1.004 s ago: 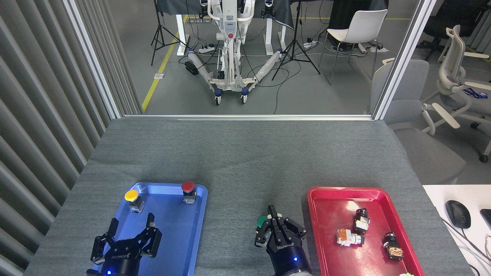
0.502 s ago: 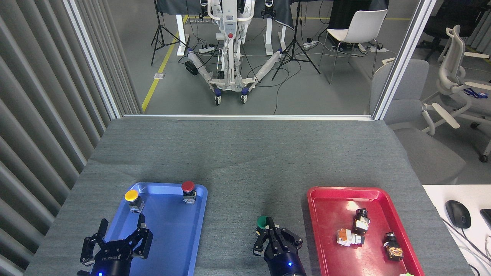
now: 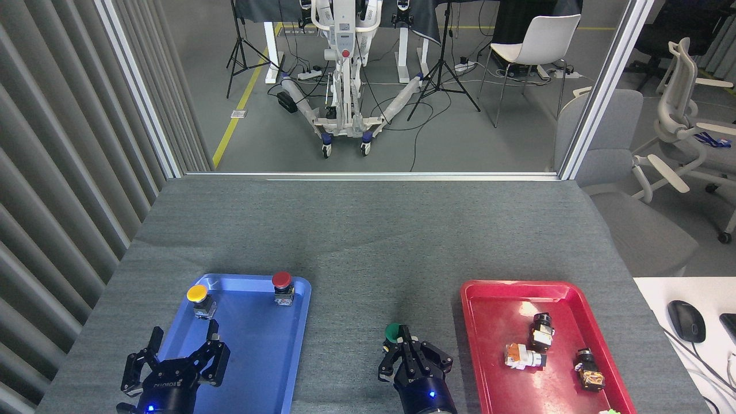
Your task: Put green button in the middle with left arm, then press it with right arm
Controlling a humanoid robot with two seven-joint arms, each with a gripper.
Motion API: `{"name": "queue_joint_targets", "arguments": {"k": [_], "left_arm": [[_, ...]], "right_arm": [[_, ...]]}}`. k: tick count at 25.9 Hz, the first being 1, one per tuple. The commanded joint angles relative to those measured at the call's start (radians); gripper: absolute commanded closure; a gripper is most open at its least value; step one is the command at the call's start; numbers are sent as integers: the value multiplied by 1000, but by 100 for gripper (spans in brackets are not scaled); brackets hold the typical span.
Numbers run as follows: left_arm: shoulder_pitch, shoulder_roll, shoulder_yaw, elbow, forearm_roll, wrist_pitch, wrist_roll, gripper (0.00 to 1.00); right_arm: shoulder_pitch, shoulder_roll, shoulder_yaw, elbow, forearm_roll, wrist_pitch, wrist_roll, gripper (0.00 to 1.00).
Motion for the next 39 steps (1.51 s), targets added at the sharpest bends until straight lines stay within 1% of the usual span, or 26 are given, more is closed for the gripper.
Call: {"name": "queue_joint_targets", "arguments": {"k": [1, 2, 3, 4, 5, 6, 7, 8, 11, 13, 15, 17, 19, 20, 23, 24, 27, 28, 33, 36, 39], "left_arm": [[-4, 0, 0, -3, -1, -4, -15, 1], [-6, 0, 0, -3, -1, -4, -17, 1], [-4, 0, 0, -3, -1, -4, -17, 1], [-3, 0, 0, -5, -1, -4, -17, 1], [-3, 0, 0, -3, -1, -4, -15, 1], [-1, 0, 0, -3, -1, -4, -17, 1], [-3, 0, 0, -1, -1, -4, -15, 1], [-3, -2, 0, 0, 1, -4, -15, 1], [-3, -2, 0, -1, 1, -4, -15, 1], [-4, -2, 0, -1, 1, -5, -15, 1], [-8, -5, -2, 0, 1, -5, -15, 1], [-14, -10, -5, 5, 1, -5, -15, 1], [-15, -10, -5, 6, 1, -5, -15, 1], [-14, -8, -5, 6, 1, -5, -15, 1], [-15, -8, -5, 8, 1, -7, -15, 1], [-14, -10, -5, 8, 1, -5, -15, 1], [-15, -11, -5, 8, 3, -7, -15, 1], [-15, -11, -5, 8, 3, -7, -15, 1], [-15, -11, -6, 8, 3, -7, -15, 1], [-15, -11, -6, 14, 3, -7, -15, 1], [-20, -11, -6, 43, 3, -7, -15, 1]], "right_arm": [[2, -3, -1, -113, 2, 5, -23, 100], [3, -3, -1, -139, 2, 5, -23, 100], [5, -3, -3, -156, 3, 5, -23, 96], [9, -3, -6, -168, 5, 5, -22, 71], [17, -3, -15, -194, 8, 5, -23, 43], [34, -6, -26, -227, 8, 1, -23, 22], [51, -8, -47, -256, 9, -6, -23, 11], [71, -11, -76, -276, 12, -21, -23, 3], [112, -16, -171, -289, 25, -104, -45, 1], [161, -31, -240, -291, 25, -115, -117, 1], [203, -51, -297, -306, 19, -98, -210, 1], [233, -42, -325, -325, 14, -24, -252, 1], [239, -40, -329, -328, 12, 59, -250, 1], [239, -40, -331, -328, 12, 71, -249, 0], [241, -49, -339, -328, 19, 48, -243, 0], [241, -54, -337, -328, 22, 28, -220, 0], [250, -60, -334, -337, 23, -59, -60, 0], [252, -60, -332, -346, 23, -79, -31, 0], [262, -60, -331, -372, 16, -95, -29, 0], [264, -71, -328, -383, 16, -110, -32, 0], [264, -72, -328, -391, 16, -118, -51, 0]]}}
